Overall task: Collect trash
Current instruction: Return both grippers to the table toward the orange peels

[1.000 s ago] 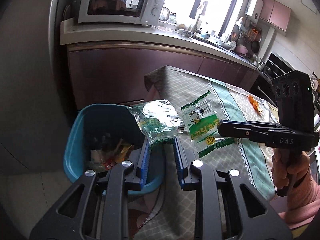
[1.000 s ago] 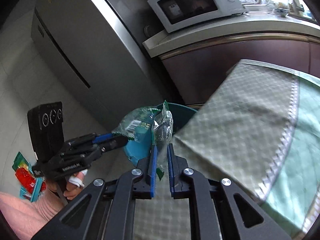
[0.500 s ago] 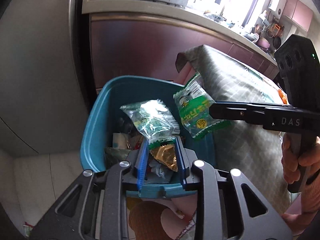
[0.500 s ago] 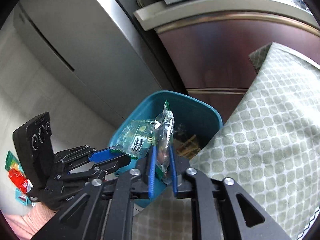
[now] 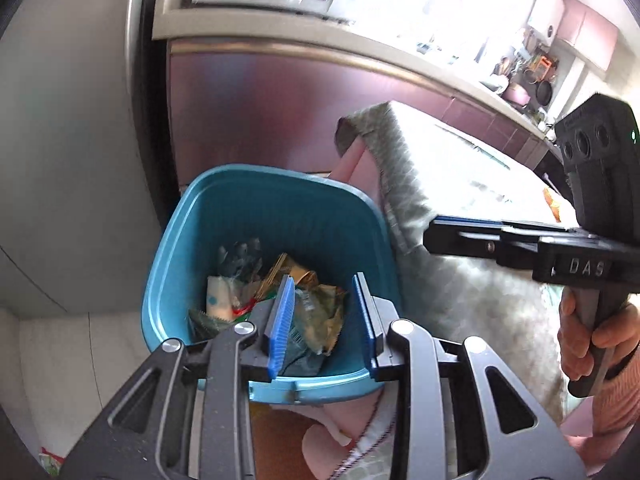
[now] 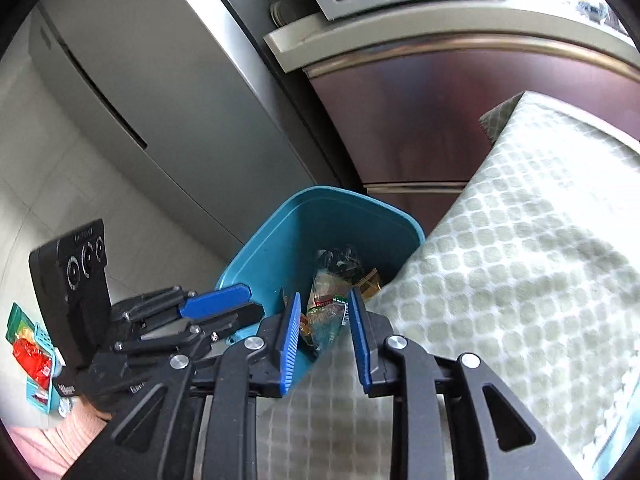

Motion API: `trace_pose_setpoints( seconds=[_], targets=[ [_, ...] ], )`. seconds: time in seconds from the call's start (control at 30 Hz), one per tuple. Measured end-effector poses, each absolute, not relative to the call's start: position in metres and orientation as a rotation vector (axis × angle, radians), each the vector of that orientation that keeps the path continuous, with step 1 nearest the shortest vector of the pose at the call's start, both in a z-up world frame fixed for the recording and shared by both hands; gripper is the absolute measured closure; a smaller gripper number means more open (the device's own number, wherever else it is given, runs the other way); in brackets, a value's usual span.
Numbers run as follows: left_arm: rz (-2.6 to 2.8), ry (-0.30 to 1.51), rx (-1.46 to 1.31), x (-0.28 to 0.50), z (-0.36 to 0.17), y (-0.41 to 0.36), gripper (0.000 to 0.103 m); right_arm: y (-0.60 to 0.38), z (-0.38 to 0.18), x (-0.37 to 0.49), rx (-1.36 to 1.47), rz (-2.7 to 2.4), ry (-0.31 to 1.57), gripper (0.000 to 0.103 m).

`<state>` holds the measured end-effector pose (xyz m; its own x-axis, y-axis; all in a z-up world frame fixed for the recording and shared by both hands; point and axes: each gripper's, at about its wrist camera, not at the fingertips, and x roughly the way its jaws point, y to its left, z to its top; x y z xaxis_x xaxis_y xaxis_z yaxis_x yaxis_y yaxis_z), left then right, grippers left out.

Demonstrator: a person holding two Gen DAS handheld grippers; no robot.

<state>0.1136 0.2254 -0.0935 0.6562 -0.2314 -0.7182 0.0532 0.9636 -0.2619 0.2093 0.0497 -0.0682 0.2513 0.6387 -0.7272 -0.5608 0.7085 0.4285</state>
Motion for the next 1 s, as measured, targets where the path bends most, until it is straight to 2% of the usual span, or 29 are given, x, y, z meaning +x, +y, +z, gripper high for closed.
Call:
trace_pose_setpoints(
  seconds=[0.47,0.63,0.9,1.0],
  targets=[
    [-0.371,0.715,-0.156,0.097,-0.037,0.139,0.065,-0.058,-0.023,0.151,0.08,0.668,0.857,0.072],
    [-0.482,0.725,-0.113,0.096,-0.034,0.083,0.063,-0.119,-0.016,0.13,0.089,0.547,0.822,0.067],
    [-0.64,0.762,-0.042,0.1,-0.041,-0.014,0.057,-0.213,-0.015,0.111,0.159,0.359,0.796,0.065],
    [-0.682,0.779,-0.014,0.103,-0.044,-0.047,0.055,-0.239,-0.016,0.107,0.17,0.302,0.783,0.059]
  ],
)
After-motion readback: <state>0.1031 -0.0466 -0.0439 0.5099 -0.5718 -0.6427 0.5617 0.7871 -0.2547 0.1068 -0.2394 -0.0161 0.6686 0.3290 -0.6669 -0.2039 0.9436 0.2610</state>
